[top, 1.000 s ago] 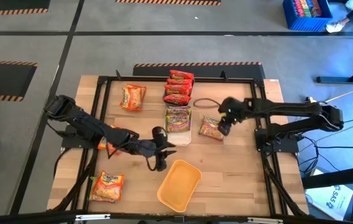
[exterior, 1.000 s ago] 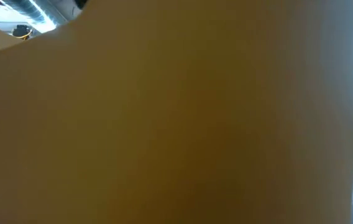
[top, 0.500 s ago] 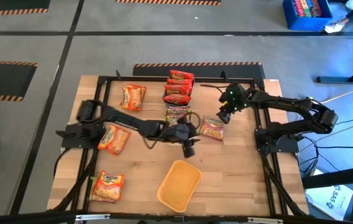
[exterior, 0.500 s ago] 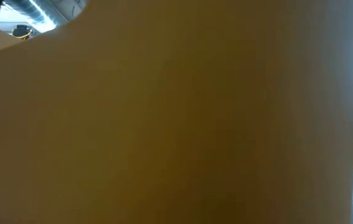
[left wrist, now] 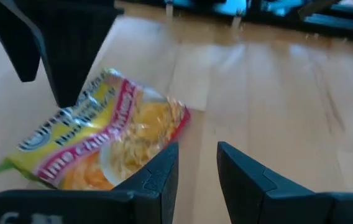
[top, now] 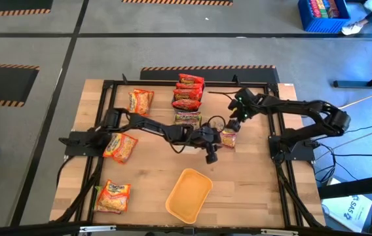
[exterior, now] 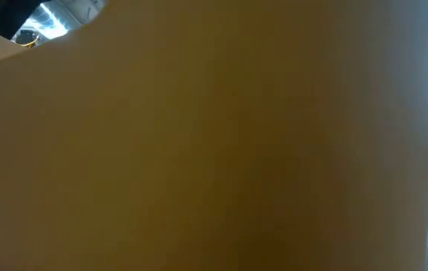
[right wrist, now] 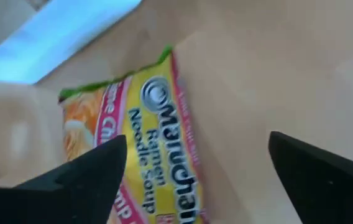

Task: Sort Maruchan noodles
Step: Put the green noodle pack into the white bin

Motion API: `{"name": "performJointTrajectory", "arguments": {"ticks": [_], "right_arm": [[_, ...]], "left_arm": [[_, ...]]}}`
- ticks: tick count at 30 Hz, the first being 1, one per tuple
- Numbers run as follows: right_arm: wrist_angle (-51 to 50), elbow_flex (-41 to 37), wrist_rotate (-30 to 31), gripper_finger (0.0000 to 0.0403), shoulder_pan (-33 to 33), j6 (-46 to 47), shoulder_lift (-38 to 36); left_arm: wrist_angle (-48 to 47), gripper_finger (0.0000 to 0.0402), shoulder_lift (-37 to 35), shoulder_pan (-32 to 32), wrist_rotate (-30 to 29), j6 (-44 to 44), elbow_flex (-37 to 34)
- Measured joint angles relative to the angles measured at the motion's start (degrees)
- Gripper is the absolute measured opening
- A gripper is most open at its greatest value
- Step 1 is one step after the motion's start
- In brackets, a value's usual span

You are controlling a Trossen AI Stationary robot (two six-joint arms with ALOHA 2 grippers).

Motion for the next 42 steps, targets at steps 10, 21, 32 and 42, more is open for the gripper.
{"name": "performJointTrajectory", "arguments": {"ticks": [10, 21, 32, 42], "right_arm": [[0.4, 0.3, -7.7, 0.0385, -2.3, -2.7, 9.8], [-1.8, -0.2, -24.2, 0.0386, -1.9, -2.5, 10.6], [-0.1, 0.1, -17.1, 0.0386, 5.6, -2.5, 10.7], [4.0, 0.0, -16.9, 0.0386, 8.0, 0.7, 10.8]], "left_arm": [[0.0, 0.0103, 2.0, -0.2, -0.2, 0.0, 0.1], [-0.8, 0.0103, 2.1, -0.2, -0.2, 0.0, 0.1], [-1.0, 0.0103, 3.8, 0.0, 0.2, 0.0, 0.0], [-0.3, 0.0103, 4.8, 0.0, 1.5, -0.1, 0.1]]}}
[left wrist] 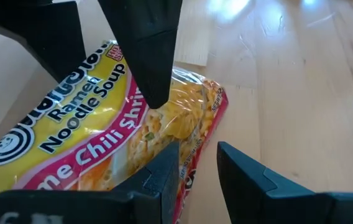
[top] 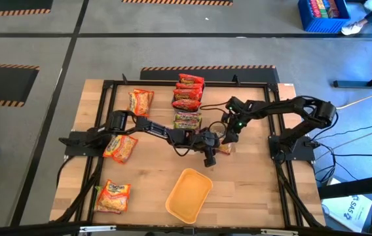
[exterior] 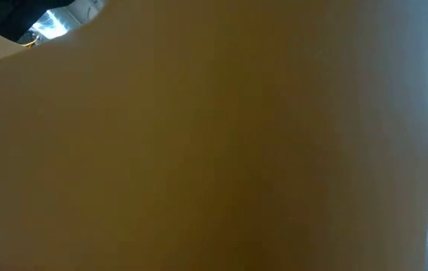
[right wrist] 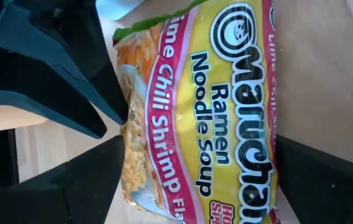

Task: Sort Maruchan noodles
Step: Put the green noodle pack into the white bin

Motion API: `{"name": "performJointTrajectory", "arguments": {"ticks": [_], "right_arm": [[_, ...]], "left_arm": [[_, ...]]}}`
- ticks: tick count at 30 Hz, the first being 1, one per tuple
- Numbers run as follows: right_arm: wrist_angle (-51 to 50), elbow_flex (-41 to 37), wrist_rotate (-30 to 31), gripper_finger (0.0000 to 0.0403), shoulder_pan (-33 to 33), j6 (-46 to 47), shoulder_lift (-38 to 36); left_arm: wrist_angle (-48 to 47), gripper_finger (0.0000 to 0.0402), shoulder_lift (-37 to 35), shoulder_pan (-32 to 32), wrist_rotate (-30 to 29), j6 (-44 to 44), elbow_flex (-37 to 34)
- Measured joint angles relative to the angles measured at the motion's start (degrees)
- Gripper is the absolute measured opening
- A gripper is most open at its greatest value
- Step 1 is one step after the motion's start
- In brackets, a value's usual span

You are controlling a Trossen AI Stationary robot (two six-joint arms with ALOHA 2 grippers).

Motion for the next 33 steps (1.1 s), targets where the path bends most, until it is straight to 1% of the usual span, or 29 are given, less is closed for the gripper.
{"name": "performJointTrajectory", "arguments": {"ticks": [3, 8, 12, 14, 18, 20, 23, 28, 31, 33], "right_arm": [[0.5, 0.0, -1.7, 0.0386, 0.5, 1.6, 0.0], [1.7, 0.0, -1.6, 0.0386, 3.0, 1.8, 0.0], [2.0, 0.0, -4.4, 0.0386, 4.4, 1.9, 0.0], [2.1, 0.0, -4.8, 0.0386, 5.0, 1.6, 0.0], [2.3, 0.0, -5.1, 0.0386, 5.0, 1.5, 0.0], [2.9, 0.0, -3.5, 0.0386, 5.0, 1.6, 0.0], [2.3, 1.2, 0.7, 0.0386, 5.1, 1.7, 0.0], [-9.1, 6.6, 13.4, 0.0386, 5.1, 0.5, 0.0], [-10.4, 8.0, 16.5, 0.0386, 5.1, -2.1, -0.1], [-9.4, 8.1, 16.4, 0.0386, 5.1, -4.4, -0.1]], "left_arm": [[-0.2, 0.0103, 0.0, 0.0, 0.2, 0.0, 0.0], [-0.6, 0.0103, 0.0, 0.0, 0.6, 0.0, 0.0], [-0.8, 0.0103, 0.0, -0.1, 0.9, 0.0, 0.0], [-0.8, 0.0103, 0.0, -0.1, 1.2, 0.0, 0.0], [-0.8, 0.0103, 0.0, -0.3, 1.3, 0.1, 0.0], [-0.3, 0.0103, 0.0, -0.3, 1.5, 0.2, 0.0], [-0.1, 0.0103, 0.0, -0.4, 1.4, 1.6, 0.0], [-0.1, 0.0103, 0.0, -0.6, 1.1, 3.0, 0.0], [-0.1, 0.0103, 0.0, -0.6, 1.4, 3.0, 0.0], [0.0, 0.0103, 0.0, -0.6, 1.5, 2.9, 0.0]]}}
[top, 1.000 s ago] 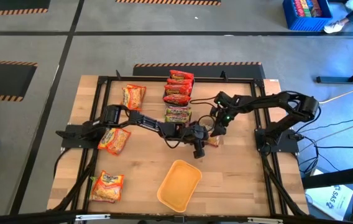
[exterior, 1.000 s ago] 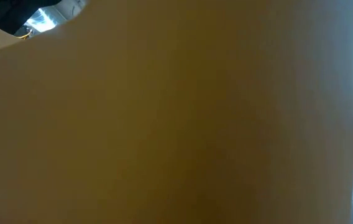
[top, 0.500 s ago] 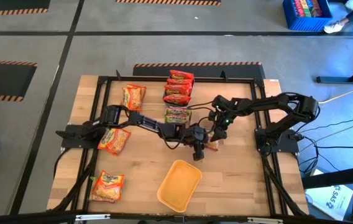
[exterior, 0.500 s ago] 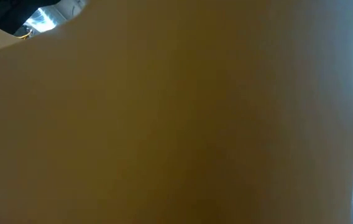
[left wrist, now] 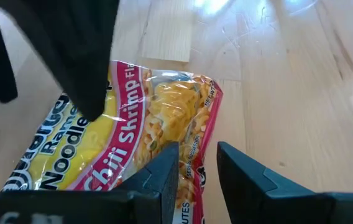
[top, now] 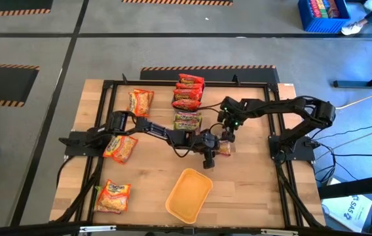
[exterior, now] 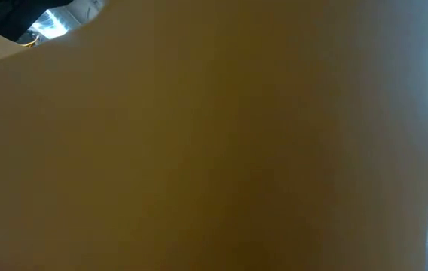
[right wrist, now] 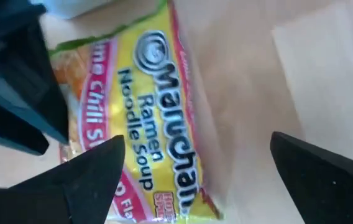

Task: Sort Maruchan noodles
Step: Put the green noodle pack into the white bin

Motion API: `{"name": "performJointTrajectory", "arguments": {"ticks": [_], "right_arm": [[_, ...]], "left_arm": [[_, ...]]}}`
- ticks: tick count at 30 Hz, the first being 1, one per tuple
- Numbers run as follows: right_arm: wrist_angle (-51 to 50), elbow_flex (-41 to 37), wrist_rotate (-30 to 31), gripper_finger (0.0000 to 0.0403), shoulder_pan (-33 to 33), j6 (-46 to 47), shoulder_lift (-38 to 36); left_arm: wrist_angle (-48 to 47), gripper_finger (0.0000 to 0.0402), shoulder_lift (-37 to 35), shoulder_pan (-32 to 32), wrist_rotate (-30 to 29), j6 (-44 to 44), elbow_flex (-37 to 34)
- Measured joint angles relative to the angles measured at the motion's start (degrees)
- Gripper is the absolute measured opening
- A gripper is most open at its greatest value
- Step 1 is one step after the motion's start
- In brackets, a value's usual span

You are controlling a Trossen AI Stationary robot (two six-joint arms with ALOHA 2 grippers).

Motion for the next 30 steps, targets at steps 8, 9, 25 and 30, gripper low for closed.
{"name": "performJointTrajectory", "arguments": {"ticks": [8, 9, 25, 30], "right_arm": [[6.3, -2.0, -7.9, 0.0385, -0.4, -3.0, 5.2], [6.7, -2.1, -9.5, 0.0385, -0.9, -3.1, 6.2], [6.6, -2.3, -26.9, 0.0385, -1.5, -1.8, 9.7], [7.3, -2.3, -25.9, 0.0384, -1.5, -0.9, 9.7]], "left_arm": [[0.1, 0.0103, 0.0, 0.0, 0.2, 0.0, 0.0], [0.1, 0.0103, 0.0, 0.0, 0.2, 0.0, 0.0], [0.3, 0.0103, 0.0, -0.2, 0.9, 0.0, 0.0], [0.3, 0.0103, 0.0, -0.2, 0.6, 0.0, 0.0]]}}
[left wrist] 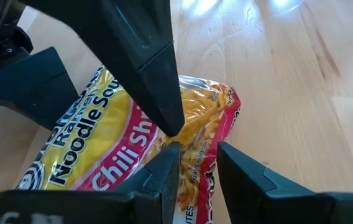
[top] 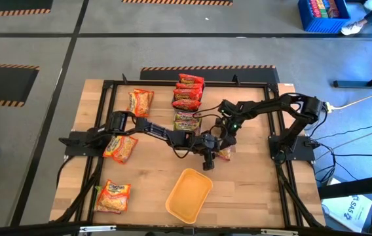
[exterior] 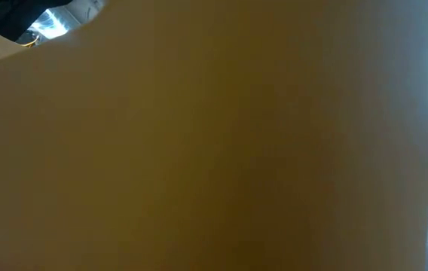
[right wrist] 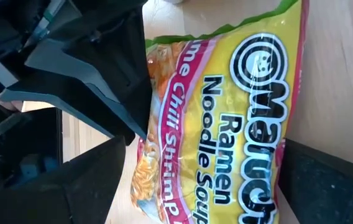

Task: Sort Maruchan noodles
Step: Put the green noodle pack into the white bin

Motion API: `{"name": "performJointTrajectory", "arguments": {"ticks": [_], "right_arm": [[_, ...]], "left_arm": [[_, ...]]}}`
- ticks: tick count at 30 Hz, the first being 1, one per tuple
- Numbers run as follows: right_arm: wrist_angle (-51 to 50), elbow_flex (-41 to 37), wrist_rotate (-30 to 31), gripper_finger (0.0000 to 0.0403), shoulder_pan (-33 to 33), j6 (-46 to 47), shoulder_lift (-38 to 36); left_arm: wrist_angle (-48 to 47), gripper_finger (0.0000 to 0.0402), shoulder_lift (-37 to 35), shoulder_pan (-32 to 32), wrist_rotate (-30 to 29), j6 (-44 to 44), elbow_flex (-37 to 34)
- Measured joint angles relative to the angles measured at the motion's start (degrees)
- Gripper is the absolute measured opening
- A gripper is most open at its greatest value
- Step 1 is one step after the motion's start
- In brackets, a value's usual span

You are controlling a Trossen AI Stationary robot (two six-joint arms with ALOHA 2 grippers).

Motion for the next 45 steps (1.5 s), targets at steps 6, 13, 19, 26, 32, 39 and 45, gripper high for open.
{"name": "performJointTrajectory", "arguments": {"ticks": [6, 13, 19, 26, 32, 39, 45], "right_arm": [[0.9, 0.0, 1.0, 0.0325, 0.0, 2.0, 0.0], [1.0, -0.1, 3.5, 0.0208, 0.0, 0.6, 0.1], [1.1, 0.0, 3.8, 0.0139, 0.0, 0.6, 0.0], [1.2, 0.0, 4.2, 0.0127, 0.0, 0.6, 0.0], [1.2, 0.0, 4.9, 0.0122, 0.0, 0.4, 0.0], [1.5, 0.1, 5.4, 0.0108, 1.7, -2.7, -0.1], [0.5, 0.2, 6.5, 0.0106, 2.3, -2.2, -1.2]], "left_arm": [[0.0, 0.0103, 0.0, 0.0, -0.2, 0.1, 0.0], [-0.1, 0.0103, 0.0, 0.0, -0.3, 0.1, 0.0], [-0.2, 0.0103, 0.0, -0.1, -0.4, 0.1, 0.0], [-0.8, 0.0103, -1.3, -0.5, -1.0, 0.2, -0.1], [-3.0, 0.0103, -5.3, -1.4, -2.2, 0.4, 0.0], [-13.6, 0.0103, -15.7, -2.4, -4.8, 1.7, 0.0], [-25.4, 0.0103, -26.2, -5.5, -17.7, 2.9, -2.3]]}}
